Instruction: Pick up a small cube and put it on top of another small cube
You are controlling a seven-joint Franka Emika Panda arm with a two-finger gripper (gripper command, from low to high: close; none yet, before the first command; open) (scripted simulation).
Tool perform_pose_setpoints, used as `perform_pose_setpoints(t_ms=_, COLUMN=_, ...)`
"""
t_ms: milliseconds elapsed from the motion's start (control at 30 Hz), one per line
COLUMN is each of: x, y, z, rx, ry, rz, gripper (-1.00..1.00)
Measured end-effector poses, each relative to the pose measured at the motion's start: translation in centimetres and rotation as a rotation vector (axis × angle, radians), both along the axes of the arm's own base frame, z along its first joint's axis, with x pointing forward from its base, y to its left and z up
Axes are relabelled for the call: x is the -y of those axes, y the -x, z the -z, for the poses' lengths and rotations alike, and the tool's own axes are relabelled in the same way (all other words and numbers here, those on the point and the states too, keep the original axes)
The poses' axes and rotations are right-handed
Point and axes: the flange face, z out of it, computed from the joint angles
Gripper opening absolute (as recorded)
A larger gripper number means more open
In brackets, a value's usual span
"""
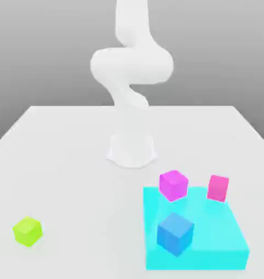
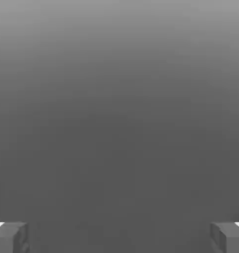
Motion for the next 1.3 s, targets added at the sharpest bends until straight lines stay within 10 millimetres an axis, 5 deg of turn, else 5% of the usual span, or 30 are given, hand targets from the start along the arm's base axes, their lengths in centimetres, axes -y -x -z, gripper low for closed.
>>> perform_pose_setpoints(t_ms=200, x=5.9, y=-6.0, z=10.8, rx=-0.172, ry=-0.047, rz=0.079, gripper=0.0)
perform_pose_setpoints(t_ms=400, x=11.9, y=-8.2, z=22.4, rx=-0.336, ry=-0.091, rz=0.171, gripper=0.0)
perform_pose_setpoints(t_ms=567, x=16.7, y=-7.2, z=32.2, rx=-0.472, ry=-0.124, rz=0.26, gripper=0.0)
perform_pose_setpoints(t_ms=667, x=19.9, y=-5.2, z=37.9, rx=-0.553, ry=-0.144, rz=0.327, gripper=0.0)
perform_pose_setpoints(t_ms=867, x=23.0, y=-0.5, z=48.2, rx=-0.703, ry=-0.161, rz=0.408, gripper=0.0)
perform_pose_setpoints(t_ms=1000, x=23.2, y=-0.1, z=53.2, rx=-0.714, ry=-0.161, rz=0.415, gripper=0.0)
perform_pose_setpoints(t_ms=1033, x=23.2, y=0.0, z=54.2, rx=-0.715, ry=-0.162, rz=0.415, gripper=-1.0)
perform_pose_setpoints(t_ms=1233, x=23.2, y=0.0, z=54.6, rx=-0.716, ry=-0.163, rz=0.416, gripper=-1.0)
perform_pose_setpoints(t_ms=1300, x=23.2, y=-0.1, z=53.5, rx=-0.716, ry=-0.162, rz=0.415, gripper=-1.0)
